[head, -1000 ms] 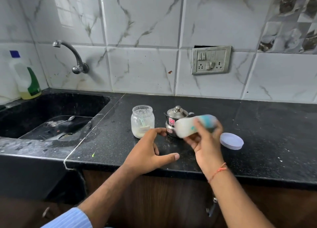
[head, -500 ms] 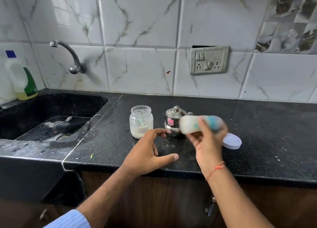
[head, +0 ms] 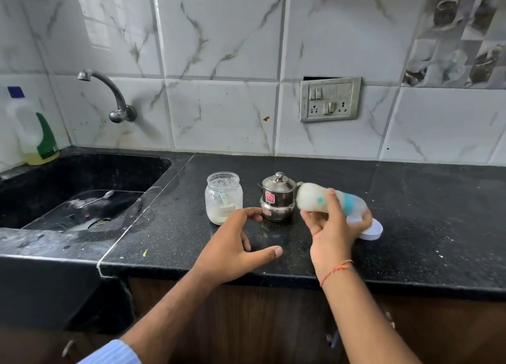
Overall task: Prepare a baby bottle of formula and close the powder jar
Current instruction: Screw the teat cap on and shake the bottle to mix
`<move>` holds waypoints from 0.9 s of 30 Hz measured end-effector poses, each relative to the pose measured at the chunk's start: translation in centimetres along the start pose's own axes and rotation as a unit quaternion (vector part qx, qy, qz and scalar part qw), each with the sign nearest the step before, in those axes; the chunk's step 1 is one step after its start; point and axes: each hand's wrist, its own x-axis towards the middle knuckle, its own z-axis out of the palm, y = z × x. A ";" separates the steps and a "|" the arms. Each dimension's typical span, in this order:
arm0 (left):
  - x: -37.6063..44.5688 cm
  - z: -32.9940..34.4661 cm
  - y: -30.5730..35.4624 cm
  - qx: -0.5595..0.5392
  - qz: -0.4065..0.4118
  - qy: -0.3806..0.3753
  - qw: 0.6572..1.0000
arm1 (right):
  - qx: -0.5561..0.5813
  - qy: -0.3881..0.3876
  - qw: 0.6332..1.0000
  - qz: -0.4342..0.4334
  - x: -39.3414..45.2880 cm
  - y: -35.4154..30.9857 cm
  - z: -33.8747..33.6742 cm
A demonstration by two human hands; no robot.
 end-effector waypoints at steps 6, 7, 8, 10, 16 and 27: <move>0.0 -0.1 0.0 0.002 0.002 -0.002 1.000 | -0.013 -0.012 1.000 -0.014 -0.3 0.4 0.0; 0.0 0.1 0.0 0.002 0.001 -0.002 1.000 | 0.030 0.025 0.999 -0.018 0.3 0.2 -0.3; 0.0 0.0 0.0 0.007 0.001 0.001 1.000 | 0.020 0.010 1.000 -0.008 0.1 0.0 -0.1; -0.1 0.0 0.2 0.018 0.000 0.001 1.000 | -0.125 -0.117 0.985 0.023 -1.1 0.6 -0.1; 0.1 0.1 0.1 0.013 -0.001 0.000 1.000 | -0.030 -0.027 0.999 -0.003 -0.2 0.1 -0.1; 0.2 0.0 0.0 0.014 0.007 0.001 1.000 | -0.163 -0.140 0.976 0.041 -1.2 1.4 0.1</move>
